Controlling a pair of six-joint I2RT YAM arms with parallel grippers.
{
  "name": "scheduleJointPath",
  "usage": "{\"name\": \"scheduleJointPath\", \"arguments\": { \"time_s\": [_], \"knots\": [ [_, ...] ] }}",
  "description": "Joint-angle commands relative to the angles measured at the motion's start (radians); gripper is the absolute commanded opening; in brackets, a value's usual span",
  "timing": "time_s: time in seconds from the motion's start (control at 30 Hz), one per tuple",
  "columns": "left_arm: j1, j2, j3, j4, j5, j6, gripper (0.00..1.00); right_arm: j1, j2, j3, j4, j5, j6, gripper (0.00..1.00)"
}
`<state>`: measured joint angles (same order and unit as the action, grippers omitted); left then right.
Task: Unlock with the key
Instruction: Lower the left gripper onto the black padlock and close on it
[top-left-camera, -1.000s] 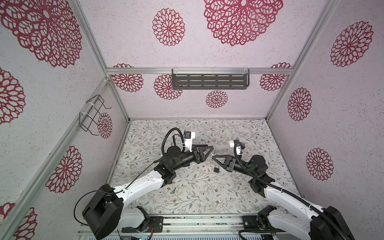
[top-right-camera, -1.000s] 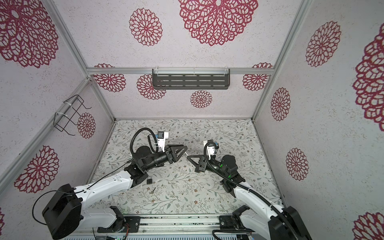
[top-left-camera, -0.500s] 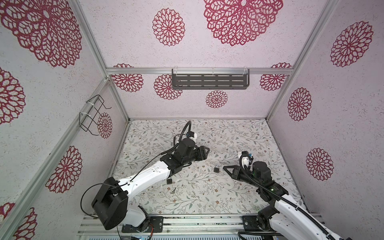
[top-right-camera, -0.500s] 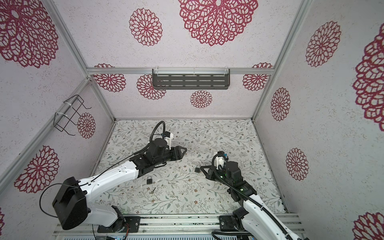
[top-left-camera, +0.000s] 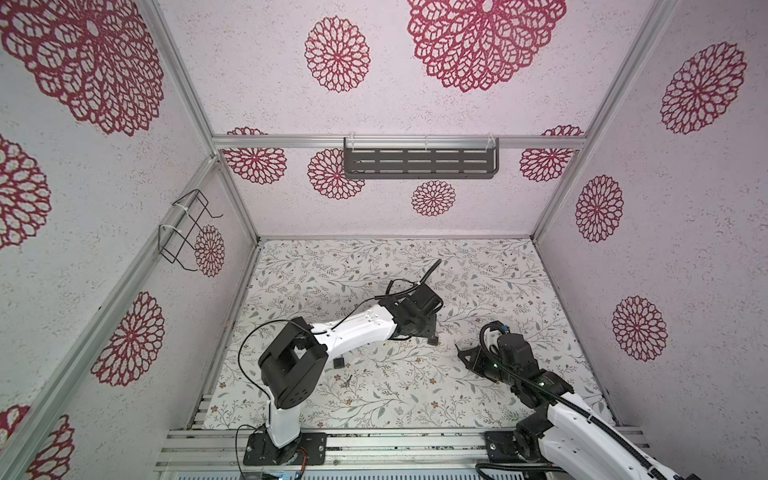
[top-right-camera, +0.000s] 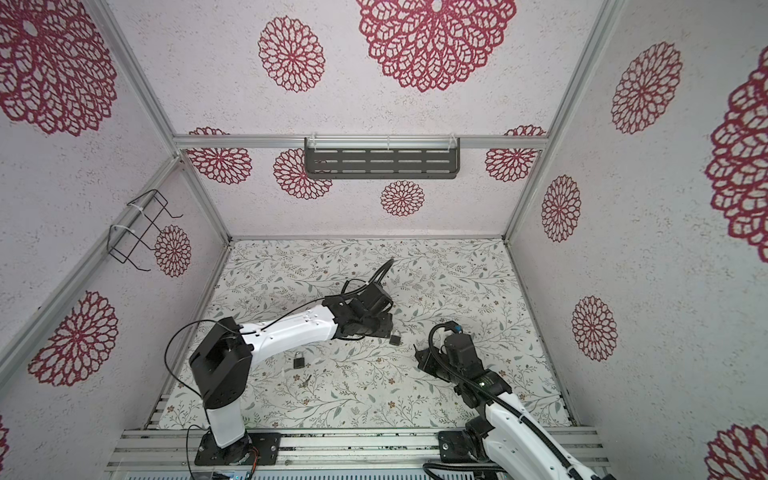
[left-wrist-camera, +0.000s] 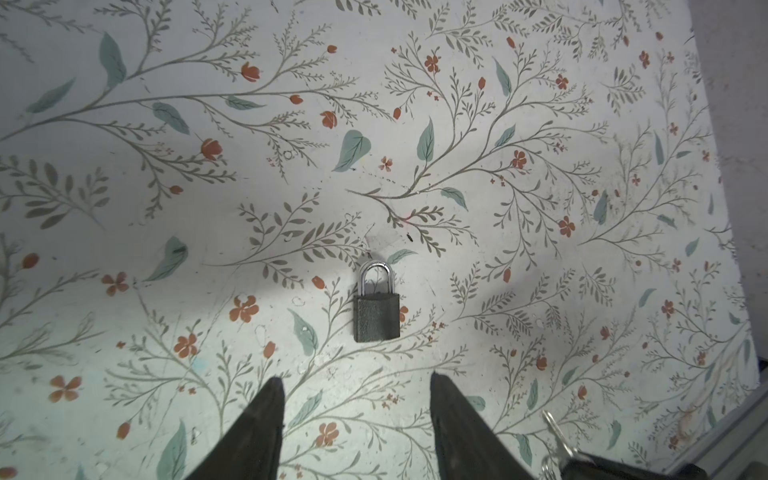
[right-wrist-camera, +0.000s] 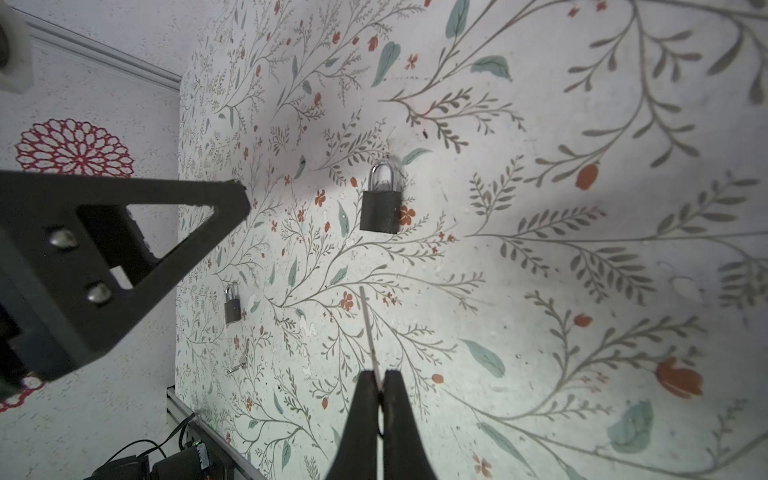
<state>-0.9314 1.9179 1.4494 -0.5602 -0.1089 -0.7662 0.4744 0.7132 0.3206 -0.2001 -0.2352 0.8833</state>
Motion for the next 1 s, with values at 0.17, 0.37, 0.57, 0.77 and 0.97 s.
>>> {"name": "scheduleJointPath", "arguments": {
  "time_s": [0.17,0.37,0.57,0.77,0.97],
  "knots": [
    [-0.052,0.193,0.183,-0.173,-0.043,0.017,0.57,-0.005,0.017,0.015,-0.037,0.039,0.011,0.0],
    [-0.058,0.271,0.259,-0.196,-0.037,0.031,0.58,-0.007,0.025,0.014,-0.025,0.034,0.004,0.0],
    [-0.066,0.328,0.319,-0.234,-0.07,0.049,0.58,-0.011,0.029,0.002,-0.008,0.036,0.002,0.0],
    [-0.067,0.363,0.343,-0.248,-0.084,0.052,0.58,-0.013,0.038,-0.002,0.001,0.031,0.0,0.0],
    [-0.069,0.392,0.363,-0.268,-0.099,0.061,0.57,-0.016,0.038,-0.005,0.017,0.021,0.003,0.0]
  ]
}}
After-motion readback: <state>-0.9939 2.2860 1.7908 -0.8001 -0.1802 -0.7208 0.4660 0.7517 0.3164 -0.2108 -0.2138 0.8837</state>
